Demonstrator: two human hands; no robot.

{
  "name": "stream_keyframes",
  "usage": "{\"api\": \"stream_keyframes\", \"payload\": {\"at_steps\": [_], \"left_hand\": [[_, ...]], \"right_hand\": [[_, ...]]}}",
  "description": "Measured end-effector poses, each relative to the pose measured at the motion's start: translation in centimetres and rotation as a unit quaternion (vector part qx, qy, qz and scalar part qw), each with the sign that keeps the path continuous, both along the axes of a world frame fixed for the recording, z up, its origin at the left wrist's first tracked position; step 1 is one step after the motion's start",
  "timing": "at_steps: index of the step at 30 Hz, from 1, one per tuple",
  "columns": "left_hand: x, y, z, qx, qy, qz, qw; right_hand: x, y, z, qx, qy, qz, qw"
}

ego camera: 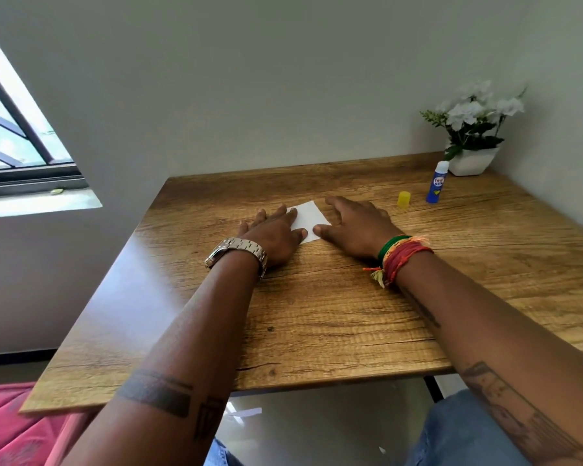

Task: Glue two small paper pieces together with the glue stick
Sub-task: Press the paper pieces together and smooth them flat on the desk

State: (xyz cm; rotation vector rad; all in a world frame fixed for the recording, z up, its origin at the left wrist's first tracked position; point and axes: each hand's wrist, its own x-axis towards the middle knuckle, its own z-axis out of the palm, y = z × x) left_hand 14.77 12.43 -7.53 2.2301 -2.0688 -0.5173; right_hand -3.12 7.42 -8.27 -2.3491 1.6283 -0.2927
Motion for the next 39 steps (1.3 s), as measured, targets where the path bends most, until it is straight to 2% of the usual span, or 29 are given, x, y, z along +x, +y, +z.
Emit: {"api": "stream_keyframes", "payload": {"at_steps": [4, 7, 14, 16, 18, 22, 28, 33, 39], "left_hand": [[0.2, 0.0, -0.1, -0.006, 0.007, 0.007, 1.0], [0.0, 0.2, 0.0, -0.026, -0.013, 0.016, 0.999], [-1.2, 1.0, 0.6, -0.16, -0.134, 0.05, 0.977], [-1.7, 1.1, 0.5, -0.177, -0.139, 0.063, 0.972], [-2.1, 1.1, 0.4, -0.185, -0.138, 0.071, 0.97], [-2.2, 1.1, 0.3, -0.213, -0.124, 0.059, 0.967], [-0.5, 0.5, 0.0, -0.201, -0.041, 0.008, 0.979], [0.3, 0.0, -0.5, -0.154, -0.065, -0.003, 0.986], [-0.1, 0.3, -0.4, -0.143, -0.068, 0.002, 0.987]], "right_hand": [[-0.5, -0.4, 0.7, 0.044, -0.054, -0.007, 0.998], [-0.6, -0.4, 0.6, 0.035, -0.064, 0.006, 0.997], [-0.4, -0.8, 0.2, -0.135, -0.042, -0.039, 0.989], [0.0, -0.3, 0.3, -0.199, -0.051, -0.008, 0.979], [0.7, 0.5, 0.2, -0.221, -0.063, 0.048, 0.972], [1.1, 0.7, 0.0, -0.161, -0.001, 0.077, 0.984], [0.3, -0.3, 0.0, -0.13, 0.008, 0.091, 0.987], [-0.2, -0.6, 0.3, -0.092, -0.015, 0.072, 0.993], [0.0, 0.2, 0.0, -0.079, 0.07, 0.043, 0.993]]}}
